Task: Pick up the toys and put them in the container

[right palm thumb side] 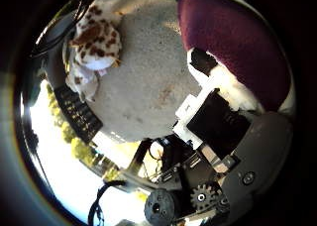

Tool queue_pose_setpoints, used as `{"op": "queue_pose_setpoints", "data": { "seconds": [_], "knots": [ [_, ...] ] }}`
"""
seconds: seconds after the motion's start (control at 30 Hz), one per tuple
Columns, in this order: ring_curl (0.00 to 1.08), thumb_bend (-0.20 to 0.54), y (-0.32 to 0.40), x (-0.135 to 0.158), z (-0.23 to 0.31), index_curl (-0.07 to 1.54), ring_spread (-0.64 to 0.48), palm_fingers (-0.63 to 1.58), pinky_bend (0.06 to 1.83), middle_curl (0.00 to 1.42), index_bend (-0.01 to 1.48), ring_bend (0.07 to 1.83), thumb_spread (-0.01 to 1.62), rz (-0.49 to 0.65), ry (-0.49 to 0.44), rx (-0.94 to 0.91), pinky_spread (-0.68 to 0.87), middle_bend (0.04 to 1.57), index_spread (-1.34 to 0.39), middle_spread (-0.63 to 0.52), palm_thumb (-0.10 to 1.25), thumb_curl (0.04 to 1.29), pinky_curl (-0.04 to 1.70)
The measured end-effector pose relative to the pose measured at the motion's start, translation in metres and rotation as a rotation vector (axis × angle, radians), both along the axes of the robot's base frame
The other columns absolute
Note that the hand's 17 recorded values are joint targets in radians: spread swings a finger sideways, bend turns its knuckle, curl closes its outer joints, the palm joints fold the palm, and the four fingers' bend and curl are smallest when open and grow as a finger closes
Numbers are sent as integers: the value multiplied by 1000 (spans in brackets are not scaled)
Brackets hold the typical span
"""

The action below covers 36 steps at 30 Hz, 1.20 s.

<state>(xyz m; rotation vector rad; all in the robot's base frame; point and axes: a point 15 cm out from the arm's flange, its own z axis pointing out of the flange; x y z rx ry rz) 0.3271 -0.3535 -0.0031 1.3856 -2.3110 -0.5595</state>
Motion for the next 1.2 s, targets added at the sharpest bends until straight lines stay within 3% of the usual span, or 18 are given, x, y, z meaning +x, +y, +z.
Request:
{"op": "queue_pose_setpoints", "data": {
  "seconds": [0.17, 0.3, 0.47, 0.63, 0.9, 1.0, 1.2],
  "knots": [
    [831, 20, 17, 1, 73, -15, -137, 951, 1464, 1055, 818, 1340, 1142, 31, -20, 60, 200, 1134, -804, -212, 1007, 644, 771],
    [855, 4, 47, 7, 153, -15, -145, 919, 1481, 1075, 892, 1360, 1160, 69, -96, 120, 178, 1158, -857, -215, 1012, 673, 803],
    [880, -11, 123, 21, 255, -16, -153, 887, 1504, 1093, 969, 1385, 1170, 213, -225, 161, 159, 1182, -906, -217, 1011, 703, 835],
    [895, -11, 245, 38, 312, -17, -156, 862, 1518, 1103, 1029, 1406, 1174, 445, -328, 207, 149, 1204, -938, -218, 1005, 726, 859],
    [909, -11, 455, 52, 318, -20, -158, 844, 1539, 1105, 1095, 1424, 1179, 713, -357, 307, 143, 1237, -968, -211, 1004, 761, 884],
    [911, -13, 527, 79, 304, -20, -158, 839, 1542, 1104, 1109, 1429, 1175, 772, -404, 294, 141, 1248, -974, -208, 1002, 770, 891],
    [915, -17, 609, 141, 244, -21, -157, 826, 1548, 1098, 1137, 1439, 1167, 804, -391, 289, 139, 1266, -981, -203, 985, 784, 901]
  ]
}}
